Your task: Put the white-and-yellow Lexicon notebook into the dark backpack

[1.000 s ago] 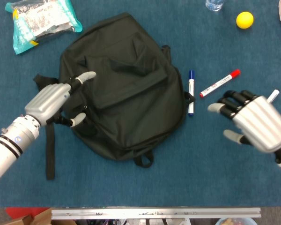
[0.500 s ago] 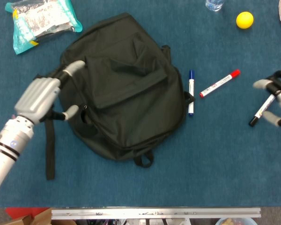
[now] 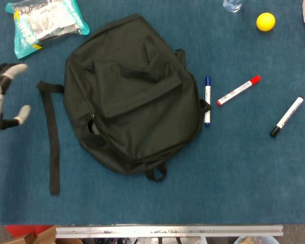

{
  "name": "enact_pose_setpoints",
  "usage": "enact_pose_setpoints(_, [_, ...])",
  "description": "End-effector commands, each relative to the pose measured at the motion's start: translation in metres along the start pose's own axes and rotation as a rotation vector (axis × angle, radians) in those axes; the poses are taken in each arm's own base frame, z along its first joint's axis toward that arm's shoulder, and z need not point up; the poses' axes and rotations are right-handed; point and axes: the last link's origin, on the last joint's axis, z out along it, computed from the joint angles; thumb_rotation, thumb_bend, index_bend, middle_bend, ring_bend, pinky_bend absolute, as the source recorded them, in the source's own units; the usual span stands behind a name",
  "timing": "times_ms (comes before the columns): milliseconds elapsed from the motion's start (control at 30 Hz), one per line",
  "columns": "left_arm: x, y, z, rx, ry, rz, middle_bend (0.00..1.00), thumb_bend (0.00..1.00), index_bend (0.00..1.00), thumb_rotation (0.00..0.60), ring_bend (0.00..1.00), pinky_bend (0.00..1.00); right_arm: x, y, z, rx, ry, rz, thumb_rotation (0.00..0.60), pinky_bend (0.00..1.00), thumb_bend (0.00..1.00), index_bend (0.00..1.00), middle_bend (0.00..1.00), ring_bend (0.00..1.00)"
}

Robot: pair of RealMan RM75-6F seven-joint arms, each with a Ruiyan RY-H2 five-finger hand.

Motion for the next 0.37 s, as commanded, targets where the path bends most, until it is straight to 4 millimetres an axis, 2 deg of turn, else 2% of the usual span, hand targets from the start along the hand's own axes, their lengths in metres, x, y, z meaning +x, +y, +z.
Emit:
enact_pose_setpoints(33, [0.007,-0.017,-0.016,0.041,0.052,0.002,0.16,0.3,0.17,0.6,0.09,0.15,0.001,0.007,-0.009,-0.028,0.0,0.004,0.6,0.54,0.16,0.53,0.53,0.4])
enact_pose_setpoints(367, [0.016,-0.037,-0.057,0.103,0.108,0.002,0.17,0.3,0.18,0.6,0.1,0.15,-0.001,0.013,-0.021,-0.061,-0.007,0.008,0.6,0.54,0.16,0.55,0.54,0.41])
